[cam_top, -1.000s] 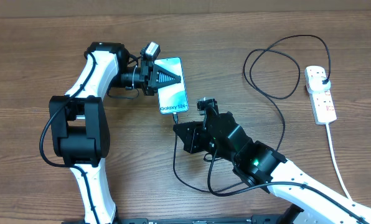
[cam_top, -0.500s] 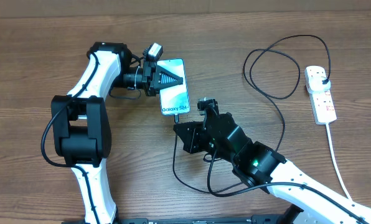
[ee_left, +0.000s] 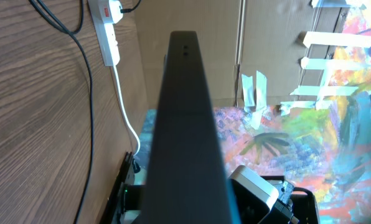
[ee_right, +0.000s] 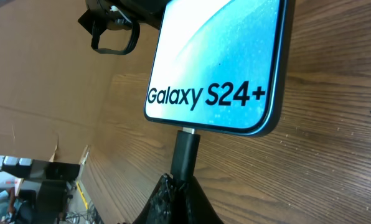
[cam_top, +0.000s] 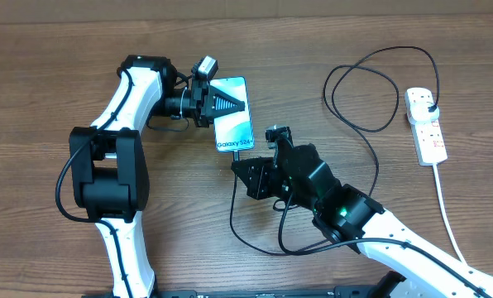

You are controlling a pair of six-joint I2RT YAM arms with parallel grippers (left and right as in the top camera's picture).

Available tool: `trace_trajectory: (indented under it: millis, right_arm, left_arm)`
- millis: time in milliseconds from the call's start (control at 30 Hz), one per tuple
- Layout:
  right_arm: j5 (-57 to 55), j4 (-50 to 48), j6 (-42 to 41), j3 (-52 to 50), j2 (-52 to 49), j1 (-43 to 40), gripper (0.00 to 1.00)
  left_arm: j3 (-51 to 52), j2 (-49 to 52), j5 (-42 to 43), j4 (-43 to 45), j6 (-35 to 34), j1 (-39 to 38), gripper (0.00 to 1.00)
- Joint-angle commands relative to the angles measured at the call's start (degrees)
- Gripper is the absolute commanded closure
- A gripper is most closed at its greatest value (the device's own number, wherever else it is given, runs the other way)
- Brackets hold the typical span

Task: Plug charger to phone and switch on socket
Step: 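Open the right gripper and withdraw it to the right, then lower the plugged phone onto its edge with the left gripper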

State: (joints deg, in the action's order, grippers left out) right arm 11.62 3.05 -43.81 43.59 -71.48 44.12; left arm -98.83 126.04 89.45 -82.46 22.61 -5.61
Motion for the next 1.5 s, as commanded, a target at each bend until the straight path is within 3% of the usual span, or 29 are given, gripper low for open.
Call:
trace_trajectory:
  millis: [0, 300, 333, 367, 400, 433, 467, 633, 800, 1000, 1133, 1467]
  right_arm:
    - [-6.95, -3.15, 1.66, 3.04, 0.2, -3.1, 0.96]
    - [-7.06, -2.62, 2.12, 5.25, -0.31, -3.13, 0.96]
    - [-7.02, -2.62, 2.38, 5.25, -0.33, -3.13, 0.92]
    - [-6.93, -2.58, 2.69, 5.25, -0.33, -3.13, 0.68]
    - [-5.9, -2.56, 3.74, 5.25, -0.15, -3.13, 0.27]
    - [-5.42, -2.32, 3.85, 5.25, 0.04, -3.15, 0.1]
    - [-5.09, -1.49, 3.82, 5.25, 0.44, -3.37, 0.0]
    - [-5.11, 5.14, 3.82, 5.25, 3.23, -5.25, 0.0]
    - [-5.2, 17.81, 3.82, 5.22, 3.78, -9.55, 0.0]
    - [-5.57, 32.65, 3.82, 5.22, 2.32, -14.53, 0.0]
    - [-5.53, 36.48, 3.8, 5.18, 1.62, -14.95, 0.0]
    - [-5.53, 36.94, 3.78, 5.18, 1.6, -14.95, 0.0]
  left_arm:
    - [0.24, -0.57, -3.56, -0.9, 2.25, -3.08, 0.96]
    - [0.24, -0.57, -4.66, -1.77, 2.25, -3.32, 0.96]
    - [0.24, -0.57, -4.81, -1.75, 2.25, -3.39, 0.96]
    - [0.24, -0.57, -5.05, -1.7, 2.25, -3.43, 0.96]
    - [0.24, -0.57, -5.7, -1.66, 2.25, -3.45, 0.96]
    - [0.24, -0.57, -6.19, -1.64, 2.25, -3.43, 0.96]
    - [0.24, -0.57, -7.15, -1.6, 2.25, -3.43, 0.96]
    - [0.24, -0.57, -14.56, -0.59, 2.23, -3.41, 0.96]
    - [0.24, -0.57, -22.64, 1.73, 0.42, -4.26, 0.96]
    - [0.24, -0.57, -41.18, 10.43, -19.71, -7.02, 0.96]
    - [0.24, -0.57, -55.25, 13.22, -30.56, -10.05, 0.96]
    - [0.24, -0.57, -70.6, 15.15, -41.31, -17.44, 0.87]
